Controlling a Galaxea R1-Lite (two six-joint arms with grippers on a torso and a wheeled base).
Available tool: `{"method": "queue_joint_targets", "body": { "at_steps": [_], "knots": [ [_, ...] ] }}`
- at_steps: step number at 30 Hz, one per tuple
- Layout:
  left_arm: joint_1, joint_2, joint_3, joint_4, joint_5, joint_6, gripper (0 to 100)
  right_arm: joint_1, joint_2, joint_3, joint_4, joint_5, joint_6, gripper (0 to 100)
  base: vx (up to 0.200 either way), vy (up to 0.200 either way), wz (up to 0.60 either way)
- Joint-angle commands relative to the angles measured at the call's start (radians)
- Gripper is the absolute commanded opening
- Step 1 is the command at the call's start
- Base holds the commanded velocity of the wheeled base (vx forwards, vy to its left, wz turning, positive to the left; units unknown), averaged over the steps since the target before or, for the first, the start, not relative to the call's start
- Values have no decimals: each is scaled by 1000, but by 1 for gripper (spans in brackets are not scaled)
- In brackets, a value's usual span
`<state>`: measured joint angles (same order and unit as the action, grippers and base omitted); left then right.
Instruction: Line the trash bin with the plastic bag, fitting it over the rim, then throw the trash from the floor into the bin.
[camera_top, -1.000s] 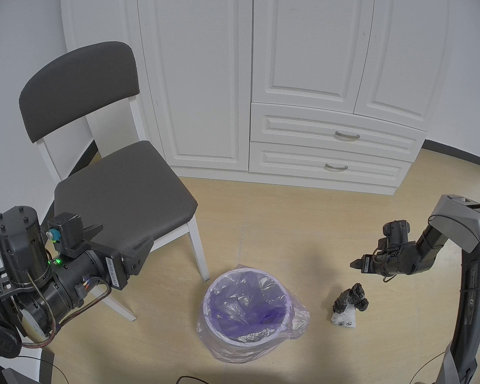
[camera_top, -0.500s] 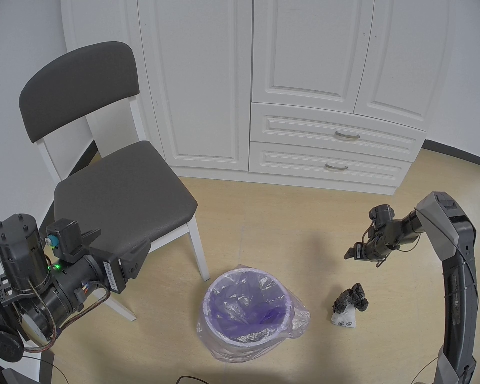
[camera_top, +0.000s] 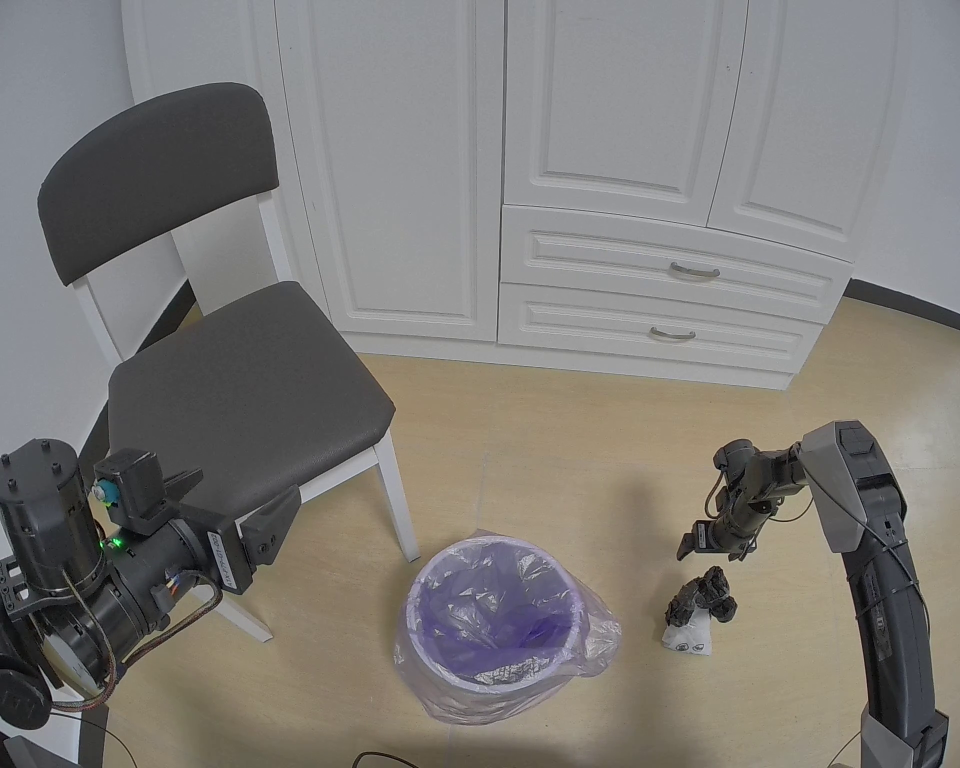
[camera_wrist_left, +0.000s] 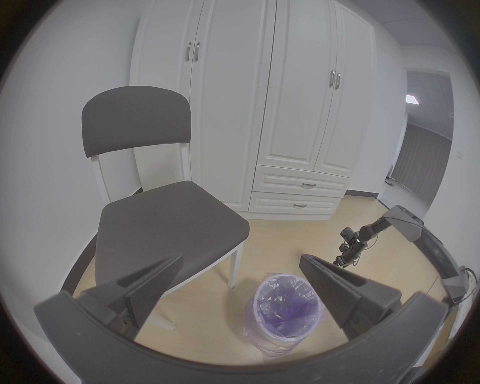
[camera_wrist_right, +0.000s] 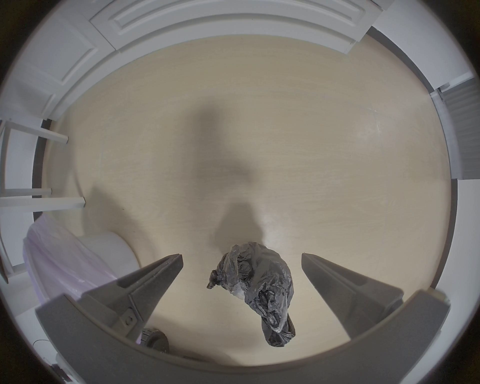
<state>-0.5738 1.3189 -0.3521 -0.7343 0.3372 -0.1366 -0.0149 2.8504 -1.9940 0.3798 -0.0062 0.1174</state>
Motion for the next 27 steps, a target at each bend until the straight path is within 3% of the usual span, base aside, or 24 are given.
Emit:
{"method": "queue_joint_targets", "body": {
  "at_steps": [1, 17, 18, 27],
  "knots": [
    [0, -1, 12, -16, 0, 0, 100, 3, 35, -6, 1, -1, -1, 100, 0, 0, 0],
    [0, -7, 74, -109, 0, -1, 100, 1, 41, -6, 13, 6, -4, 100, 0, 0, 0],
    [0, -9, 76, -116, 0, -1, 100, 1, 41, -6, 13, 6, -4, 0, 0, 0, 0],
    [0, -12, 78, -122, 0, -3, 100, 0, 40, -6, 8, 6, -4, 0, 0, 0, 0]
  ]
}}
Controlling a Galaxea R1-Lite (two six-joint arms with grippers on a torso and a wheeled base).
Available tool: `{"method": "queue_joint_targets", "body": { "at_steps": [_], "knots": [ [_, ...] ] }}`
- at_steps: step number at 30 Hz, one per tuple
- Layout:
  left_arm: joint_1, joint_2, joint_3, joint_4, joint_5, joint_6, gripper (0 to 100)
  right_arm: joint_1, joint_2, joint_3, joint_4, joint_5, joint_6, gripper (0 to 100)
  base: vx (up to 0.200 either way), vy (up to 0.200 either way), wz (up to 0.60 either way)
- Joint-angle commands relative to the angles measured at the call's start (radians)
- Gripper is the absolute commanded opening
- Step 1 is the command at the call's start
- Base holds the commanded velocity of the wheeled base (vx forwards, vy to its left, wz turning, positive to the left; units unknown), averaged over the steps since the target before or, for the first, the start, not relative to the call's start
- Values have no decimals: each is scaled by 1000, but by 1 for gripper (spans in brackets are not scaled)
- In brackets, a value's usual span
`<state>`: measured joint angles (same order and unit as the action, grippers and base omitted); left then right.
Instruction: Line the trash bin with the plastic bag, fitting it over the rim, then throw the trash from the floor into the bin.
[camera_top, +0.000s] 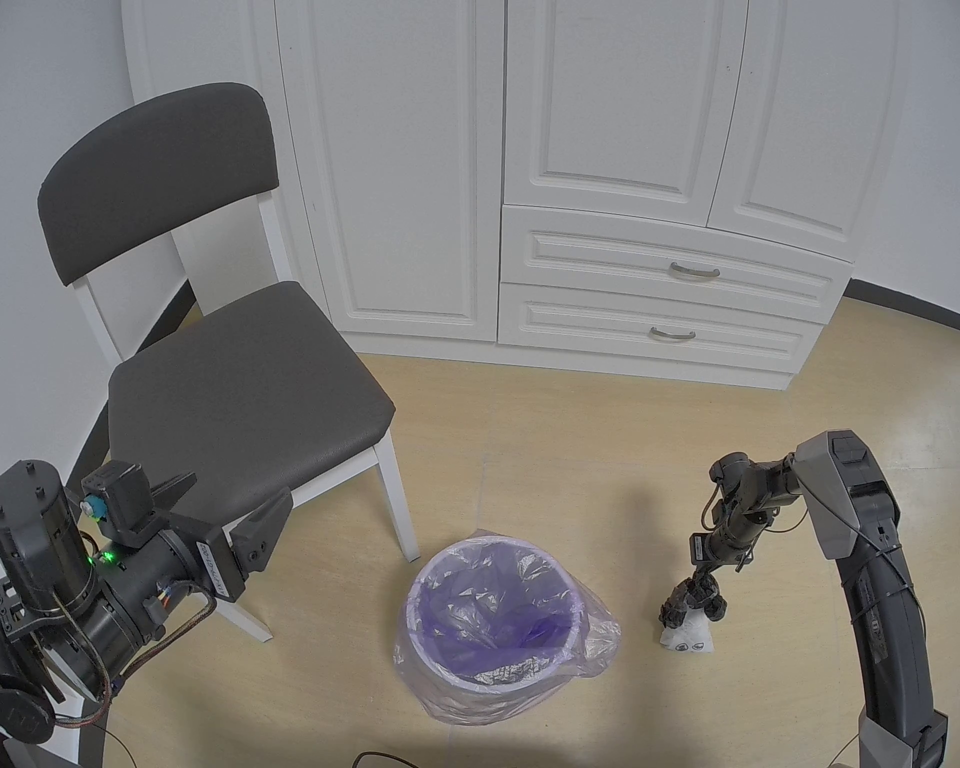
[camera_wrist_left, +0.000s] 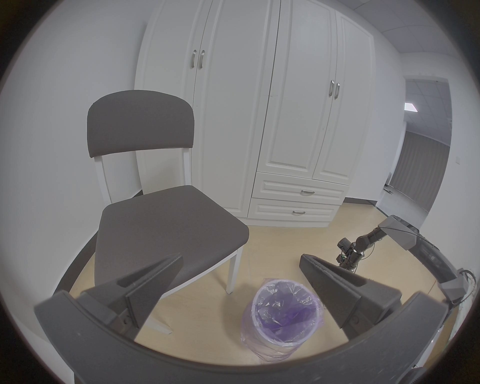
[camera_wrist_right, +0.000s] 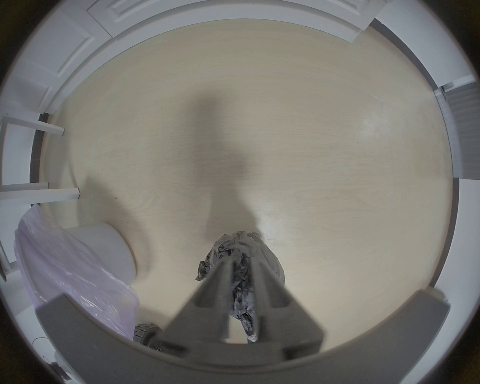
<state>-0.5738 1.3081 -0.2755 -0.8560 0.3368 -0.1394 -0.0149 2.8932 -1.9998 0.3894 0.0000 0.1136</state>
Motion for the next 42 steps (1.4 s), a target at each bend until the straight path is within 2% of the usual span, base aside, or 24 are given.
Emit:
{"method": "queue_joint_targets", "body": {
  "at_steps": [1, 11, 19, 25, 33, 42],
  "knots": [
    [0, -3, 4, 0, 1, 0, 100, -7, -12, 0, 0, 6, -3, 0, 0, 0, 0],
    [2, -66, 13, 2, 1, -2, 100, -16, -126, 1, 25, 92, 4, 0, 0, 0, 0],
    [0, -75, 7, 0, 1, 1, 100, -25, -238, 92, 25, 169, 0, 0, 0, 0, 0],
    [0, -76, 4, 0, 1, 1, 100, -22, -345, 182, 16, 176, -9, 0, 0, 0, 0],
    [0, -79, 1, 0, 1, 3, 100, -8, -555, 342, -3, 198, -86, 0, 0, 0, 0],
    [2, -81, -1, 0, 1, 3, 100, 30, -876, 679, -262, 196, -195, 0, 0, 0, 0]
  ]
}}
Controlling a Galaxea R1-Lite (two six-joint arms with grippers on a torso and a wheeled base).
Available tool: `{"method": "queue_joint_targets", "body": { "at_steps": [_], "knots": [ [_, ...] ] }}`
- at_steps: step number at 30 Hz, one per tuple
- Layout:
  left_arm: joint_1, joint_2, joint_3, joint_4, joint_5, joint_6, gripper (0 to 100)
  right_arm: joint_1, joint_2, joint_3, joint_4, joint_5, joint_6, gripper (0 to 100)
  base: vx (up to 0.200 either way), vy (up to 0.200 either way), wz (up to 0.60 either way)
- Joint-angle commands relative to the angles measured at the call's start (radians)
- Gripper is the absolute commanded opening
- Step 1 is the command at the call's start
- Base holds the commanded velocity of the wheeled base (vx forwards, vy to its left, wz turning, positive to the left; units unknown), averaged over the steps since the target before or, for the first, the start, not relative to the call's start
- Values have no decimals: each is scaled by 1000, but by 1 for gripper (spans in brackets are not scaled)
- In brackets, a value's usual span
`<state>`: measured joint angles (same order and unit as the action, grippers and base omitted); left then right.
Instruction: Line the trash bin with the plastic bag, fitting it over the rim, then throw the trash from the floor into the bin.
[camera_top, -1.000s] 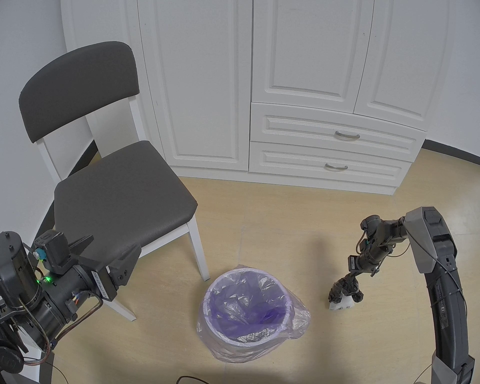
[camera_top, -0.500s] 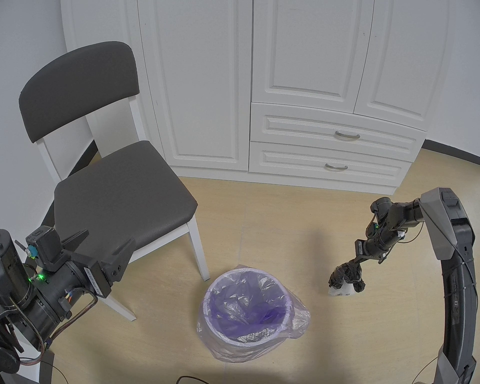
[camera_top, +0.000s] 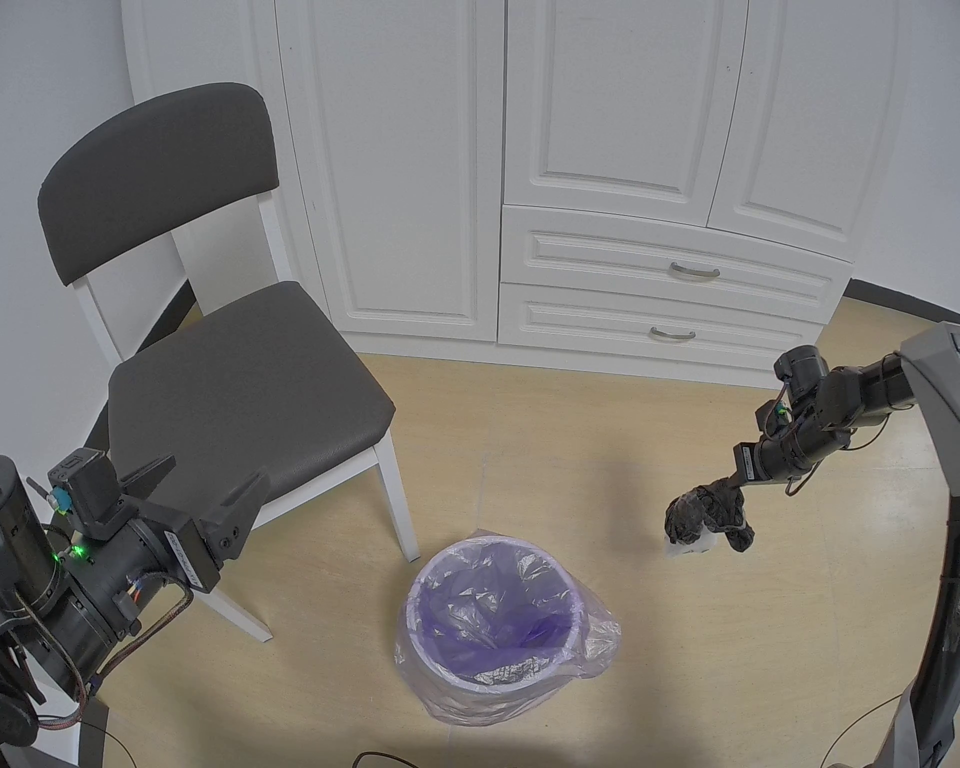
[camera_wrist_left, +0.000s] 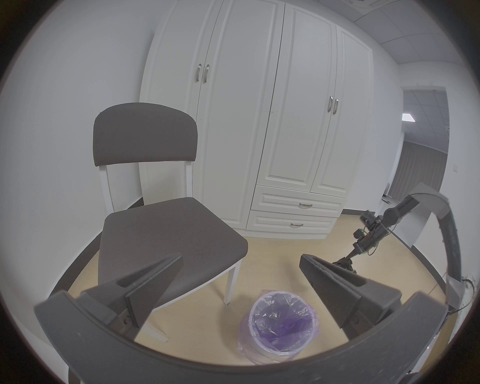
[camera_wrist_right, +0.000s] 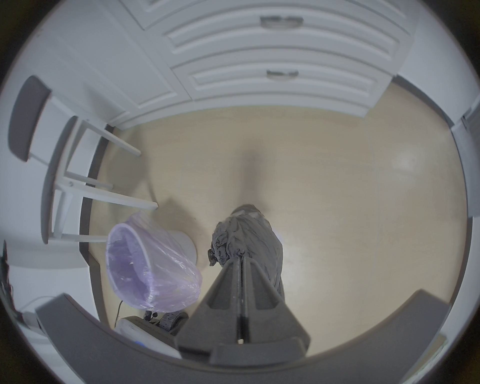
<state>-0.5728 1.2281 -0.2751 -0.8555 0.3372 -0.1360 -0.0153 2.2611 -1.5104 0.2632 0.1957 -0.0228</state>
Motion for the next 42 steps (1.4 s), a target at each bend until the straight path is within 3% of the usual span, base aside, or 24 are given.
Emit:
{"method": "queue_joint_targets", "body": {
  "at_steps": [1, 10, 12, 16, 21, 24, 30, 37, 42],
  "knots": [
    [1, -1, -1, 0, 0, 1, 100, 43, -287, 233, -173, 1, -62, 0, 0, 0, 0],
    [1, 1, 1, 0, 0, -1, 100, 196, -522, 495, -378, 4, -63, 0, 0, 0, 0],
    [1, 1, 2, 0, 0, 1, 100, 293, -560, 579, -437, 4, -60, 0, 0, 0, 0],
    [-1, 1, 7, 0, 0, 1, 100, 387, -575, 644, -487, 2, -52, 0, 0, 0, 0],
    [-4, 10, 4, 0, -1, 4, 100, 598, -561, 727, -641, -6, 83, 0, 0, 0, 0],
    [-7, 8, 2, 0, -1, 6, 100, 680, -523, 750, -707, -10, 147, 0, 0, 0, 0],
    [-7, 13, -1, 0, -1, 6, 100, 726, -434, 766, -786, -9, 175, 0, 0, 0, 0],
    [-7, -2, -4, 0, -1, 9, 100, 745, -221, 777, -1039, -9, 233, 0, 0, 0, 0],
    [-7, 1, -6, 0, -3, 9, 100, 756, -89, 771, -1233, -6, 323, 0, 0, 0, 0]
  ]
}}
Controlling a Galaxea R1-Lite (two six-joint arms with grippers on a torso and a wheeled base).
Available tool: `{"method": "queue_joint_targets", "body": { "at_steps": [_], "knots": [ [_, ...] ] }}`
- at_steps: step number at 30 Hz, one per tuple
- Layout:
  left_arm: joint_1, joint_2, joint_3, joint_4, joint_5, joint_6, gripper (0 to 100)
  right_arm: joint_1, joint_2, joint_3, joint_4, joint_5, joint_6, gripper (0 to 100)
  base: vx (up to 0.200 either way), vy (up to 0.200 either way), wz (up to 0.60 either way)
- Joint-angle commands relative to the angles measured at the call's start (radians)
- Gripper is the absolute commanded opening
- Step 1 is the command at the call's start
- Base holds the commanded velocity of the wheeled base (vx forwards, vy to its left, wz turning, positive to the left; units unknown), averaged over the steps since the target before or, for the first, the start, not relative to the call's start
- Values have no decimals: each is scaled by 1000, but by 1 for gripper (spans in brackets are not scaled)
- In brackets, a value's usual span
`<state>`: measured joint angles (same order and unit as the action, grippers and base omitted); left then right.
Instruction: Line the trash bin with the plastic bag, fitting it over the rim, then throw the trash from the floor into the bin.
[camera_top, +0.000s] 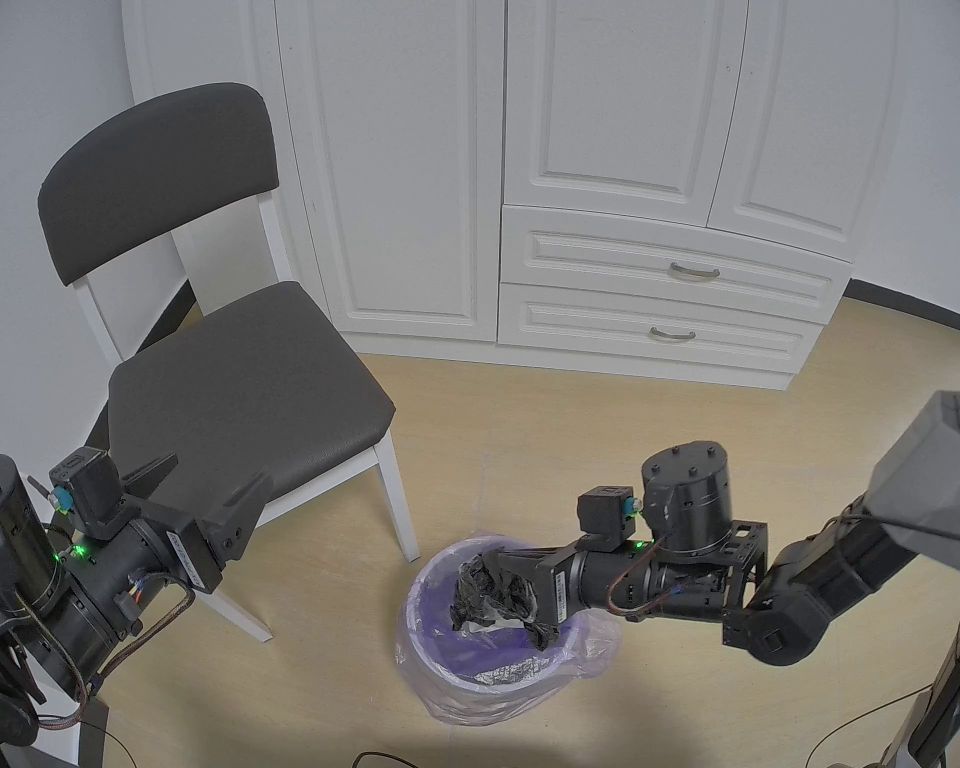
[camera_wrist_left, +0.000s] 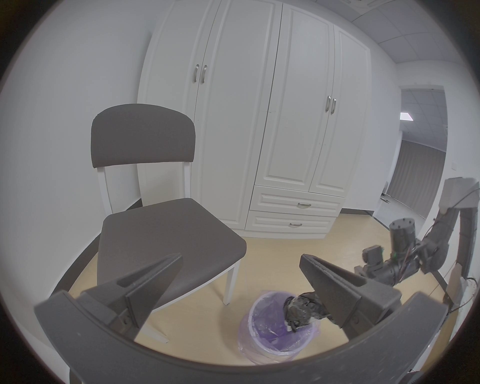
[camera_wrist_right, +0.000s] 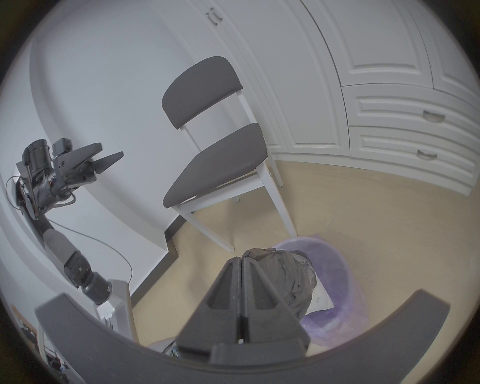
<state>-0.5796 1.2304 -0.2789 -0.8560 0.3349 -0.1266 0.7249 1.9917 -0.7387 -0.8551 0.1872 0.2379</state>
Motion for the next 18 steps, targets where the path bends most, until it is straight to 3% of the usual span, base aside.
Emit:
{"method": "queue_joint_targets", "body": {
  "at_steps": [1, 8, 18],
  "knots": [
    [0, -2, -2, 0, 0, -1, 100, 16, 180, -1, -114, 3, 63, 0, 0, 0, 0],
    [1, -2, -3, -2, 0, -1, 100, 1, 377, -21, -360, 12, 98, 0, 0, 0, 0],
    [1, -2, -3, -2, 0, -1, 100, -71, 449, -80, -363, 28, 104, 0, 0, 0, 0]
  ]
}}
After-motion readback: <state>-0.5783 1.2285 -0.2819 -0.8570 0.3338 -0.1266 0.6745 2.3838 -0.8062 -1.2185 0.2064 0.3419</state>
